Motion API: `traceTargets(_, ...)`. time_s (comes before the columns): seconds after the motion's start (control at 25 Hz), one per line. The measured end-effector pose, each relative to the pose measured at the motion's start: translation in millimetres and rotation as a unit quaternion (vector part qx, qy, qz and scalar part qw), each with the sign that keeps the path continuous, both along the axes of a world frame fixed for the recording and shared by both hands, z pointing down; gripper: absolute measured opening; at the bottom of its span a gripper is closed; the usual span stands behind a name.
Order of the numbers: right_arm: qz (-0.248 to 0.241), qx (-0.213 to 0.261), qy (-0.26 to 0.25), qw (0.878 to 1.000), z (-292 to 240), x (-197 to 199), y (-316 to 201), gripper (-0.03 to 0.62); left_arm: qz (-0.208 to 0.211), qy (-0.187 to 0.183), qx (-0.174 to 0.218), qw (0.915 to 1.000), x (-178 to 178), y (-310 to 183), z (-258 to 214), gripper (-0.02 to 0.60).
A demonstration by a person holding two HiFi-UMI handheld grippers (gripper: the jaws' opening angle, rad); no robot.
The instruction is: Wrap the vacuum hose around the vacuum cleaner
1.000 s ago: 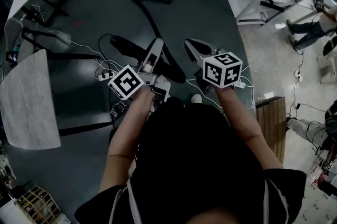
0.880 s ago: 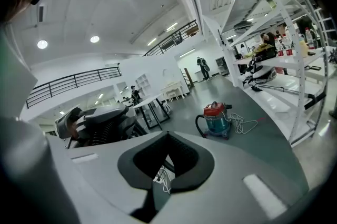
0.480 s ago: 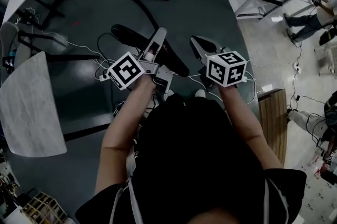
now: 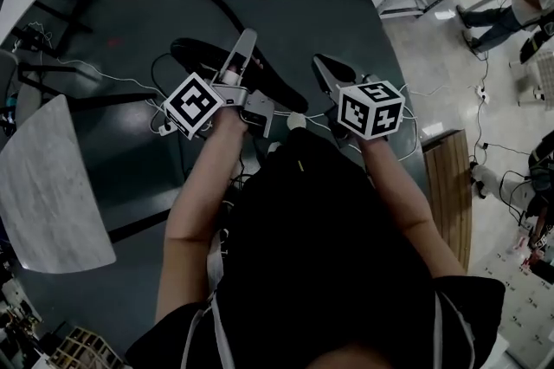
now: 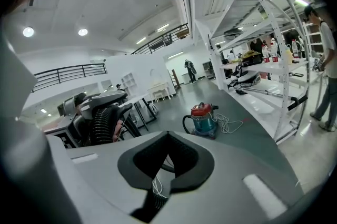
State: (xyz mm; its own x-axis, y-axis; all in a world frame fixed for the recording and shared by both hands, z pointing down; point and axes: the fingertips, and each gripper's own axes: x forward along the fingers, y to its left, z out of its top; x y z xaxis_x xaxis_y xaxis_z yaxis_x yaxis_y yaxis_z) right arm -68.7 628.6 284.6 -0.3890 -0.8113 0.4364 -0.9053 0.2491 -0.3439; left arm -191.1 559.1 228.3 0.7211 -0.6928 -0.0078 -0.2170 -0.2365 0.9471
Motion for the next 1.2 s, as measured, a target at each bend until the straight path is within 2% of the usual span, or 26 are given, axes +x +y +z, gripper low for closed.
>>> traceTargets(0.2,0.0,0.007,-0.016,1.0,-1,5,-23,-0.003,-0.009,0.025,-0.007,0.9996,7,-17,-4,0.112)
traceTargets(0.48,-0.026,0.025,-0.004,0.999,-2,4,-82,-0.003,-0.017,0.024,-0.022,0.9993,16,-67,3,0.112)
traceTargets(0.8,-0.044,0.033,0.004,0.998,-8,40,-154,-0.003,-0.031,0.037,-0.053,0.9975,54,-131,15,0.112)
traceTargets(1.04,-0.059,0.022,0.002,0.998,-8,65,-200,-0.002,-0.041,0.059,-0.057,0.9958,79,-174,11,0.112)
traceTargets(1.2,-0.069,0.014,-0.003,0.998,-4,80,-226,-0.002,-0.042,0.057,-0.052,0.9961,99,-197,8,0.11)
